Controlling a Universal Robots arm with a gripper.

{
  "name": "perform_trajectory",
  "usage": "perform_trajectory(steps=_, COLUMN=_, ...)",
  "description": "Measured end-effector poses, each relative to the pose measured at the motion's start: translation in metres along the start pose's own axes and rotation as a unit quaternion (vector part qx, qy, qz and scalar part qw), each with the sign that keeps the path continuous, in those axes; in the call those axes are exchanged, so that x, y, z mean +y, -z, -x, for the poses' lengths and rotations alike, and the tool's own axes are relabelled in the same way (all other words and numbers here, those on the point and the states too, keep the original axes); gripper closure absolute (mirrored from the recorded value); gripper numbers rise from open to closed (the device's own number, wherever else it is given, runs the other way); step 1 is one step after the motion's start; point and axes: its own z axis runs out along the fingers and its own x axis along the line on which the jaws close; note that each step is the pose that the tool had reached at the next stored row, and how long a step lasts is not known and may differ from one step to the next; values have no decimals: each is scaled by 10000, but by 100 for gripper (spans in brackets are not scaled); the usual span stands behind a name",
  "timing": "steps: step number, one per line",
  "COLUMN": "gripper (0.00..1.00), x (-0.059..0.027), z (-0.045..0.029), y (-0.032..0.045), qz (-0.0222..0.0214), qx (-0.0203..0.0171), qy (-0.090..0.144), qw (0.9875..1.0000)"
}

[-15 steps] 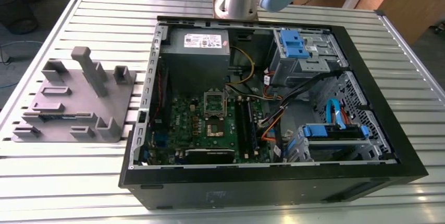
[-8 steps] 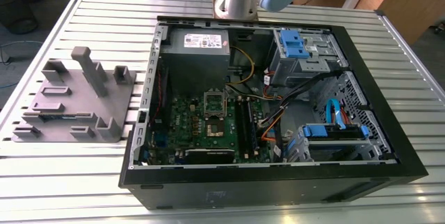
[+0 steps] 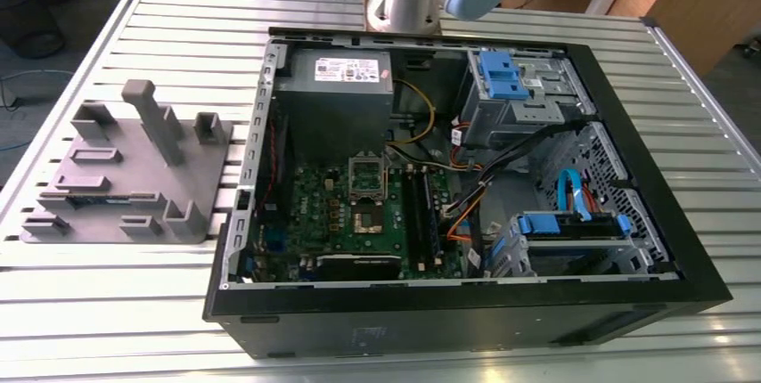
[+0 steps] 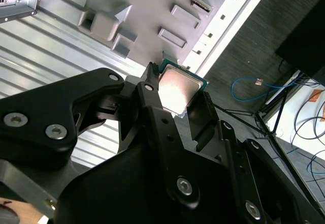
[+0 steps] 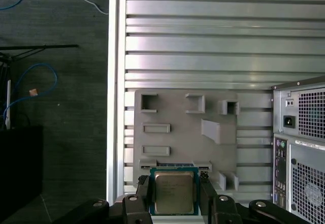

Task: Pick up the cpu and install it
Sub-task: 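Pick up the cpu and move it towards the insertion slot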

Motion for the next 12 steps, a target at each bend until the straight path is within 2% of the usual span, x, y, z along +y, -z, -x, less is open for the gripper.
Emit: perform_trajectory(steps=12, gripper=53, x=1, z=83, y=-4, qz=0, qx=2, qy=0, qw=10000)
